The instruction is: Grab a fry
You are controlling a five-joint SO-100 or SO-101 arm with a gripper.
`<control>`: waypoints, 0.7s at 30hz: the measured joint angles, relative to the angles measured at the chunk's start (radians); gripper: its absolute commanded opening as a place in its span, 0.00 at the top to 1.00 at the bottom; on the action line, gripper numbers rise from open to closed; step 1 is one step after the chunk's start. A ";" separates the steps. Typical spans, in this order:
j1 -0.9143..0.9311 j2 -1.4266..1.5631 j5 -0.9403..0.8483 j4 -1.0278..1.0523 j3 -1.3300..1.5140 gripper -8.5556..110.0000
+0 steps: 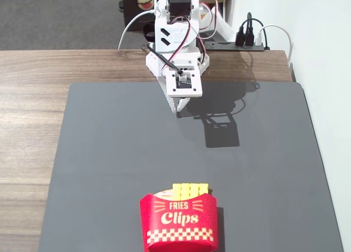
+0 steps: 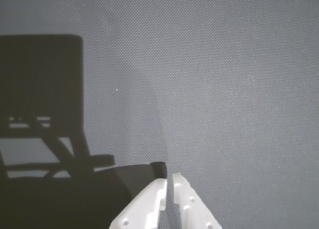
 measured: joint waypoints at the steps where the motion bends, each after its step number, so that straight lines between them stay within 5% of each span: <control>1: 0.000 0.000 0.000 0.000 0.000 0.92; 21: 0.000 -0.002 0.015 0.000 0.000 0.92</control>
